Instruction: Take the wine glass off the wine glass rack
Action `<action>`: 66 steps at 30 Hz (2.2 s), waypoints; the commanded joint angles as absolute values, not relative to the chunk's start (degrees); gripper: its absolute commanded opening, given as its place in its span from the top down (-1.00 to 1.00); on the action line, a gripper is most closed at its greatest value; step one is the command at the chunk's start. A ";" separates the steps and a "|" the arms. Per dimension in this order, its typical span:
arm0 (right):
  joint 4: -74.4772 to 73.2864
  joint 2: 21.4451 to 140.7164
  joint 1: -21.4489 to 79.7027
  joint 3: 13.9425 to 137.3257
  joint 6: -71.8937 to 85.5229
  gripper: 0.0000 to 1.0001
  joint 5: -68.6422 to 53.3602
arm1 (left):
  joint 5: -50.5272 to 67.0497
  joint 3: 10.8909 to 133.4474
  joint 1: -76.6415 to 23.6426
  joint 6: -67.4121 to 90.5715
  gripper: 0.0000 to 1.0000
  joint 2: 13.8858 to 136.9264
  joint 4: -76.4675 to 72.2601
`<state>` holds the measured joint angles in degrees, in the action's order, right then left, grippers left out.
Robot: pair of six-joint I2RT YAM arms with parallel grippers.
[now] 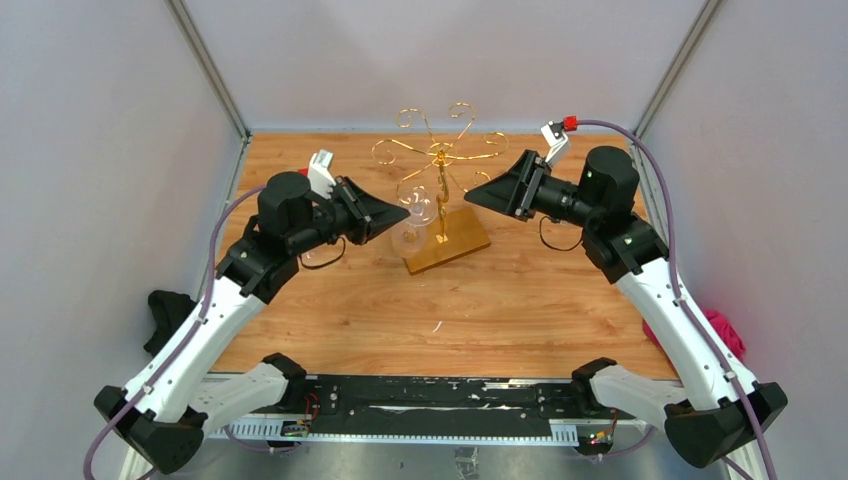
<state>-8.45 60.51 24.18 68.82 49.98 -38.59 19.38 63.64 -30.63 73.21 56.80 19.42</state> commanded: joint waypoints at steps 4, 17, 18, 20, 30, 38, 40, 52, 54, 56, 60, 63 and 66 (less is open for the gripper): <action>-7.80 58.11 23.29 66.53 49.40 -0.18 -38.61 | 17.82 61.38 -31.11 70.36 1.00 47.07 25.88; -9.38 57.04 21.54 66.89 43.19 -0.28 -41.45 | 25.29 77.87 -31.14 61.62 1.00 46.46 23.51; -10.85 56.82 20.79 67.60 41.83 -0.29 -41.97 | 26.54 78.88 -31.19 61.35 1.00 47.53 22.52; -13.04 56.56 18.54 69.54 39.87 -0.30 -43.36 | 29.30 79.40 -31.78 61.40 1.00 49.26 17.42; -11.38 59.19 6.91 75.40 39.31 -0.38 -54.04 | 35.33 86.76 -39.84 52.99 1.00 64.04 0.33; 12.15 63.27 -1.07 77.25 51.10 -0.38 -65.03 | 44.26 97.48 -41.92 58.41 1.00 76.19 -15.61; 22.49 64.27 -5.09 76.27 58.50 -0.38 -67.30 | 45.26 98.24 -41.92 58.09 1.00 76.23 -17.39; 91.41 84.48 -12.63 79.41 113.55 -0.37 -64.38 | 51.74 94.84 -35.93 62.79 1.00 72.32 -30.55; 91.49 85.97 -12.36 79.53 112.51 -0.33 -65.03 | 54.52 92.39 -33.39 70.62 1.00 73.22 -46.46; 91.45 86.51 -11.89 79.88 112.21 -0.33 -65.89 | 56.48 90.96 -31.76 79.62 1.00 75.08 -57.98; 91.49 84.78 -9.27 81.24 110.71 -0.32 -66.44 | 58.58 91.19 -30.76 89.45 1.00 80.35 -72.89; 91.44 83.51 -7.60 83.03 110.04 -0.33 -65.94 | 58.00 92.90 -30.69 102.01 1.00 86.11 -88.52; 91.48 83.59 -7.32 85.38 110.75 -0.33 -65.38 | 57.32 92.49 -30.67 103.19 1.00 88.47 -89.47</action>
<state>84.55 85.67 -8.47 81.54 109.51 -65.47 57.39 91.70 -31.18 93.69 85.86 -75.13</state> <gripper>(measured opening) 0.665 0.082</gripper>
